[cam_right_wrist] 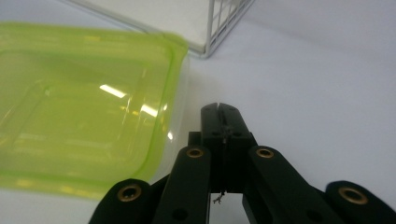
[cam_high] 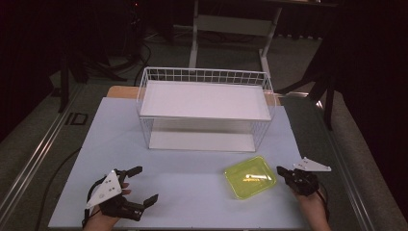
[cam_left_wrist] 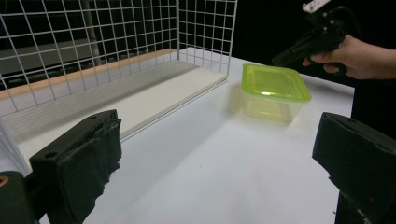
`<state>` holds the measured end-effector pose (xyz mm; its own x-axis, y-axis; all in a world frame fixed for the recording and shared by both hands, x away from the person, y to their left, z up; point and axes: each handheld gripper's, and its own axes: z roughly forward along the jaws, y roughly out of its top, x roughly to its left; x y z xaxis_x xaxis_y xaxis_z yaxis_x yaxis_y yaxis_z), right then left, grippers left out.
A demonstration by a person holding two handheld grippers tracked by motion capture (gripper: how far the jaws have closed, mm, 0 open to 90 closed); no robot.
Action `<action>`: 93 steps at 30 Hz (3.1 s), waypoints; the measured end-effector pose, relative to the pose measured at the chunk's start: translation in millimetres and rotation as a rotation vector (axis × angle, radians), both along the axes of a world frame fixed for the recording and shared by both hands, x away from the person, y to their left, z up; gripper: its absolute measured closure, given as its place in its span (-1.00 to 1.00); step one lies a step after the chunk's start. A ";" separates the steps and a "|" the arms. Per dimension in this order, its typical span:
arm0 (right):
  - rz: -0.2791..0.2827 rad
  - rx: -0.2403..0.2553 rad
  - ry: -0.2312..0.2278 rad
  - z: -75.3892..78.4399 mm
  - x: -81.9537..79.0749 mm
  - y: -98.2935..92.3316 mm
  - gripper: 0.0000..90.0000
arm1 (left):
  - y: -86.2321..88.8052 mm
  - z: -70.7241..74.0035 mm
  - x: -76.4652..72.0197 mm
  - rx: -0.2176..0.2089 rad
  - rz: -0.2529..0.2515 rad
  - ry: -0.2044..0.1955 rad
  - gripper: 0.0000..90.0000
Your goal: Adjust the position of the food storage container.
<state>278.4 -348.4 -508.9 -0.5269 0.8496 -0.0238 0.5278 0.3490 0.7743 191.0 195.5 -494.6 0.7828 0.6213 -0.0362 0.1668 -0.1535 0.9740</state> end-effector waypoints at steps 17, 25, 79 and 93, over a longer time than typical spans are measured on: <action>0.048 0.026 0.066 -7.8 -13.9 5.3 1.00 | -2.0 -1.1 0.4 0.008 -0.006 0.002 -0.95; 0.133 0.020 0.085 -10.5 -16.0 29.5 1.00 | -2.8 -0.8 -0.4 0.014 -0.009 -0.001 -0.95; 0.444 -0.035 0.206 -23.7 11.6 155.0 1.00 | -3.5 -2.9 -0.5 0.015 -0.020 0.015 -0.95; 0.335 -0.022 0.105 1.7 5.0 127.8 0.74 | -5.4 -1.3 -0.3 -0.003 -0.033 0.034 -0.95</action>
